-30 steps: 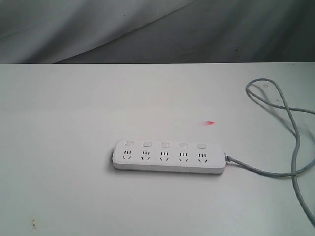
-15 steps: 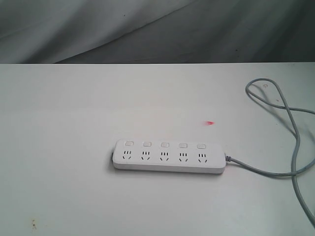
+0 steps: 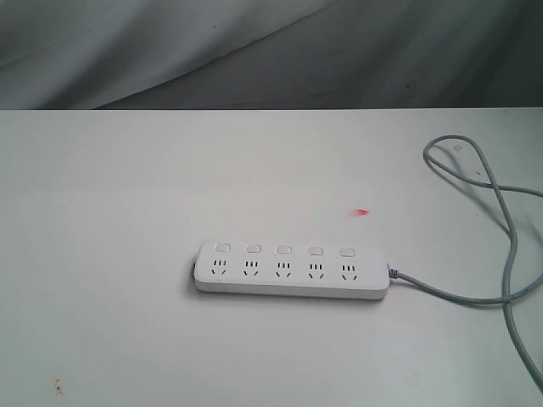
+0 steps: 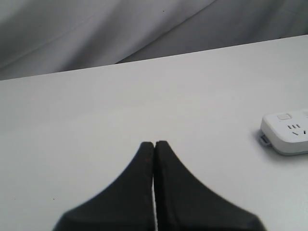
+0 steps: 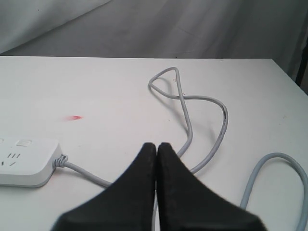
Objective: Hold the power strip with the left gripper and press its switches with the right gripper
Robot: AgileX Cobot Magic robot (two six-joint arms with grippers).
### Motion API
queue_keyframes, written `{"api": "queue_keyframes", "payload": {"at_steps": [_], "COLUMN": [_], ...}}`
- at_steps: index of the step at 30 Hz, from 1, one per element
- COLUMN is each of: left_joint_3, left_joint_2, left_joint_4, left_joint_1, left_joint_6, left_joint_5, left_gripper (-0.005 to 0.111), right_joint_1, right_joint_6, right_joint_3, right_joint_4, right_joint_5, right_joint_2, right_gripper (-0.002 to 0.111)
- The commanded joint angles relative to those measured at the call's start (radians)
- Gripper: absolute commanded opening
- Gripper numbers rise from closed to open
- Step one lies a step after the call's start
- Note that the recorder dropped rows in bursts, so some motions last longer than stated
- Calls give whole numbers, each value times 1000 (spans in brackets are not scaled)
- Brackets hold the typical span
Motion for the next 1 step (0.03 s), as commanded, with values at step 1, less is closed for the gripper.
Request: {"api": "queue_keyframes", "payload": {"at_steps": [1], "left_joint_3": [4], "left_joint_2": [-3], "left_joint_4": [-9], "left_joint_1": [3], "left_joint_6": [6], "left_joint_5": [-10], "left_gripper": [1], "right_joint_1": [-8], "right_joint_6": [-7], "right_joint_3": [3], "right_joint_4": [4], "right_joint_5": [-4], "right_joint_2": [-5], "right_gripper": [0]}}
